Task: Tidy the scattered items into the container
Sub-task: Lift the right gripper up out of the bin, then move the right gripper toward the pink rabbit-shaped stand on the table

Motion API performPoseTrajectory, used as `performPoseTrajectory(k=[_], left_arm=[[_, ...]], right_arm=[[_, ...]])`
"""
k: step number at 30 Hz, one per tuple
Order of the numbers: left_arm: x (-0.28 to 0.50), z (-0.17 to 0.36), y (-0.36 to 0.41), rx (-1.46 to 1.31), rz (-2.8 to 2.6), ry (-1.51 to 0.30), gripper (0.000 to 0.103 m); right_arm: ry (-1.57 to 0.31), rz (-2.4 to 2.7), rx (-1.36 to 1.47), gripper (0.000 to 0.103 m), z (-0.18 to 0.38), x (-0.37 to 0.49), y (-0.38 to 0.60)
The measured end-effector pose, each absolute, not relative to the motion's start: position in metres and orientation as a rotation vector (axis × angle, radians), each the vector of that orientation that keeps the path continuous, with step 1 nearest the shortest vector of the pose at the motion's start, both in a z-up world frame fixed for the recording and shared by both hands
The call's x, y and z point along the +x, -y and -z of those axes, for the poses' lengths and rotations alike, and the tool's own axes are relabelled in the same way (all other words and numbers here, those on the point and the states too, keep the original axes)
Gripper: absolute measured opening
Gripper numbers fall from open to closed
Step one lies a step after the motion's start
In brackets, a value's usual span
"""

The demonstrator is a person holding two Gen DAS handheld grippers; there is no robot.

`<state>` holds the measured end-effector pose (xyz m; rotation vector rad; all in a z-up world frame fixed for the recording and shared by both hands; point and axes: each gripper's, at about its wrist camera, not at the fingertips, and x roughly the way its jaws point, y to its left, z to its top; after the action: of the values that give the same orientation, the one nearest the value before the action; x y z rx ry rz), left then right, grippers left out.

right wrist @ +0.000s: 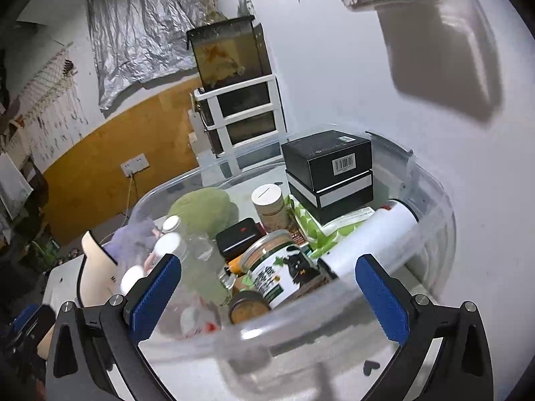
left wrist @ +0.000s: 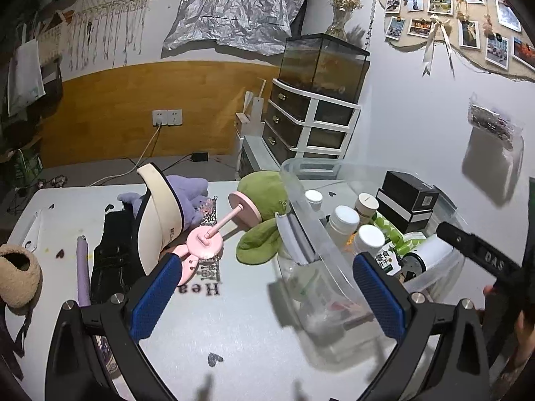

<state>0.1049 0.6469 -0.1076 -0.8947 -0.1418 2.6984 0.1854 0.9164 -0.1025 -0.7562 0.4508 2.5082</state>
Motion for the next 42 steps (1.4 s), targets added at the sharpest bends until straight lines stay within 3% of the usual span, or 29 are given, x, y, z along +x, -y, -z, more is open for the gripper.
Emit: performPoseTrajectory(k=[15, 24, 42], left_arm=[[0.129, 0.1, -0.647, -0.911, -2.767, 0.152, 0.103], [0.14, 0.099, -0.649, -0.909, -2.799, 0.13, 0.103], [0.144, 0.103, -0.622, -0.954, -2.726, 0.119, 0.103]], right_arm=[[-0.298, -2.598, -0.756, 0.103, 0.094, 0.216, -0.883], [-0.199, -2.681, -0.596, 0.103, 0.072, 0.238, -0.859], [-0.333, -2.657, -0.74, 0.103, 0.083, 0.227, -0.839]])
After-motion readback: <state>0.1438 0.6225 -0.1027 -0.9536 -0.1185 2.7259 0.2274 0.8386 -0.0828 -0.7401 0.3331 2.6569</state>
